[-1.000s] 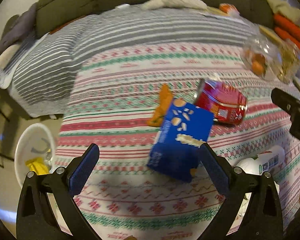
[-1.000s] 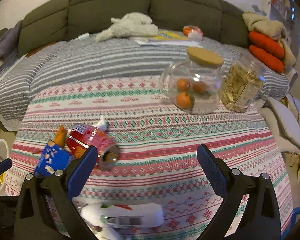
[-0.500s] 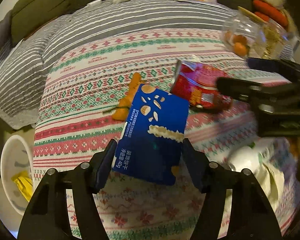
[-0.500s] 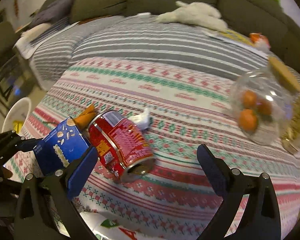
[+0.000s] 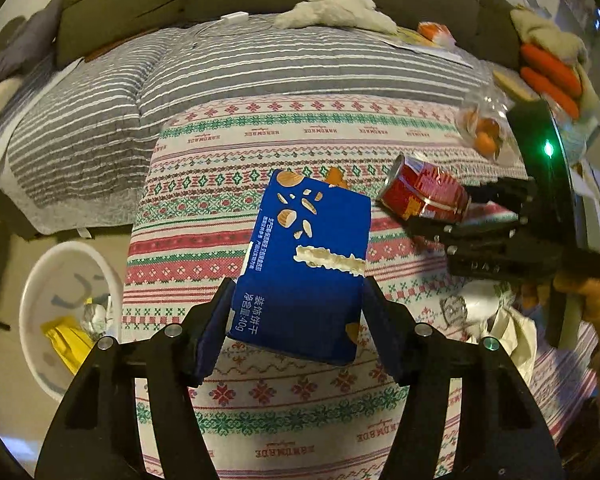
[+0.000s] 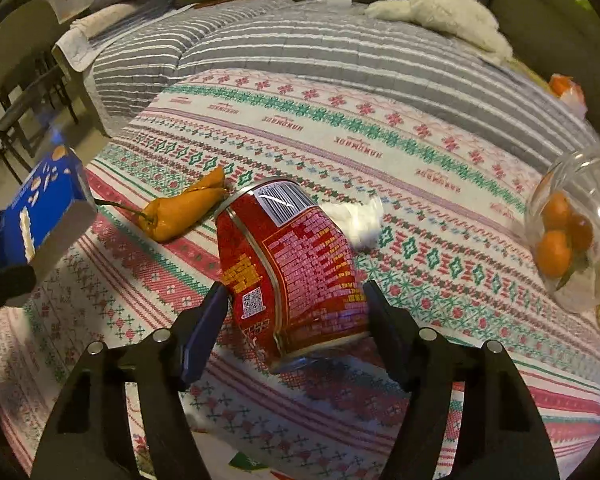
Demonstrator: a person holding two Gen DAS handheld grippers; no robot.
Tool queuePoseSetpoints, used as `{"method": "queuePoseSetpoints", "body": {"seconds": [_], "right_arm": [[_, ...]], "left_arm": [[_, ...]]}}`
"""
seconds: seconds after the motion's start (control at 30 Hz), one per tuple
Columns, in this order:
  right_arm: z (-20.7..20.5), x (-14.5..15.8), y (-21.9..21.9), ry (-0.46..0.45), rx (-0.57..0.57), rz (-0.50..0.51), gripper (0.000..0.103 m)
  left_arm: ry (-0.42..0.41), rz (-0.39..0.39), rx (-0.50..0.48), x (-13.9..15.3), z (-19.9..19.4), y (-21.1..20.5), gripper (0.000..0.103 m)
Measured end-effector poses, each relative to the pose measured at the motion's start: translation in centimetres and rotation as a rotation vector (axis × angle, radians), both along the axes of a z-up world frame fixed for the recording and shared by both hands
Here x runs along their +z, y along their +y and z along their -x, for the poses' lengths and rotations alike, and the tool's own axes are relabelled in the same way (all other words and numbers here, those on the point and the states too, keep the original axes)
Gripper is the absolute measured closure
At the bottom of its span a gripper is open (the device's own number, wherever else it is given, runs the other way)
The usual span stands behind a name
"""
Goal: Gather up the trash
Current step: 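Grasp the blue biscuit box with the left tool while the right tool reaches the red can, then close the right tool on the red can and lift it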
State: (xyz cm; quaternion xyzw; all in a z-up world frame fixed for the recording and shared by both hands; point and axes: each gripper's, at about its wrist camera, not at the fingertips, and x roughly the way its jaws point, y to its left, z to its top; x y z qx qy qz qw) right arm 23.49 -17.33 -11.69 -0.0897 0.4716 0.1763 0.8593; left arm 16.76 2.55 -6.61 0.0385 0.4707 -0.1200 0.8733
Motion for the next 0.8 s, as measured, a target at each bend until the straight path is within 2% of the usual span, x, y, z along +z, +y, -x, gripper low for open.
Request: {"method": "queuePoseSetpoints", "body": {"seconds": [0.07,0.1,0.17,0.53,0.57,0.6,0.63,0.67,0.77,0.8], "right_arm": [[0.3,0.2,0.3,-0.014,-0.007,0.016,0.044],[0.4,0.4,0.3,-0.022,-0.016,0.012,0.057],[0.6,1.6,-0.1,-0.041,-0.043,-0.021,0.063],[1.5,3.3,-0.4,-0.084,-0.153,-0.014,0.066],[1.5,3.7,-0.4,-0.099,-0.163,-0.021,0.071],[1.6,4.3,-0.5,-0.12,-0.181,-0.032,0.081],[1.8,4.9,-0.7,-0.131,-0.193,-0.043,0.096],[1.8,5.4,-0.9,-0.14,-0.208,-0.061,0.103],[1.9,6.5,-0.9,-0.158,-0.234,-0.077,0.102],[1.7,6.5,-0.7,-0.131,-0.216,-0.073,0.102]], "left_arm": [[-0.011,0.011,0.009,0.2,-0.2,0.1,0.043],[-0.019,0.025,0.015,0.5,-0.3,0.1,0.043],[-0.035,0.045,0.026,0.9,-0.2,0.4,0.043],[-0.08,0.093,0.064,2.4,0.0,1.2,0.043],[-0.087,0.095,0.069,2.5,0.0,1.4,0.043],[-0.097,0.099,0.077,2.7,0.0,1.6,0.043],[-0.105,0.105,0.085,2.9,0.1,1.9,0.043],[-0.11,0.111,0.09,3.1,0.1,2.1,0.043],[-0.122,0.126,0.104,3.5,0.2,2.7,0.043],[-0.12,0.129,0.105,3.5,0.2,2.8,0.043]]}}
